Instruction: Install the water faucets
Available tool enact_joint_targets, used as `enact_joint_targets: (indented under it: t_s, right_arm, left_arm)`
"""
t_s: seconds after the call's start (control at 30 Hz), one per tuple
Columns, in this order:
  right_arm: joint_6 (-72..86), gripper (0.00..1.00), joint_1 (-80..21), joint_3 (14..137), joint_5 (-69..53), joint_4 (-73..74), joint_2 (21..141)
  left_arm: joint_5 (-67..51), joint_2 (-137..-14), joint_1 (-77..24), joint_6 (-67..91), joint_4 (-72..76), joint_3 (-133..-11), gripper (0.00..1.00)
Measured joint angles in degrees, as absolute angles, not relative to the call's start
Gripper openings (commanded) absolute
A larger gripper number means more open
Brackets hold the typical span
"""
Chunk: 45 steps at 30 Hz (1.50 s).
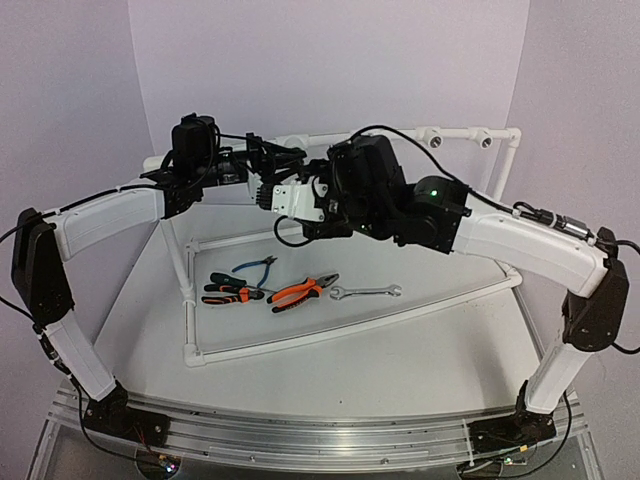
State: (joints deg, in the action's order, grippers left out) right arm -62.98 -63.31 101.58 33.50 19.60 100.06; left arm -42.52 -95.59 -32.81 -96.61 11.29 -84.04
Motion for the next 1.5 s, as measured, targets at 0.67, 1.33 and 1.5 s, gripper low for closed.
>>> enact_joint_targets:
  t_s: [0.67,1.33,1.5]
  right_arm:
    - [-89.4,0.48,-59.7,91.6,36.9,-7.7,99.2]
    - [-82.6,0.00,-59.9,90.1,37.9,-9.8,99.7]
    - [-75.7,0.00,-60.0,89.9,39.0,-9.9,99.8]
  left_arm:
    - [-43.3,-95.7,-32.5,-96.9,10.0,-84.8,0.00]
    - [-43.1,-95.7,-32.3,-96.1,9.4,-84.9,0.60]
    - [-41.7,-94.4,-32.1,-93.3,6.3,-84.0,0.74]
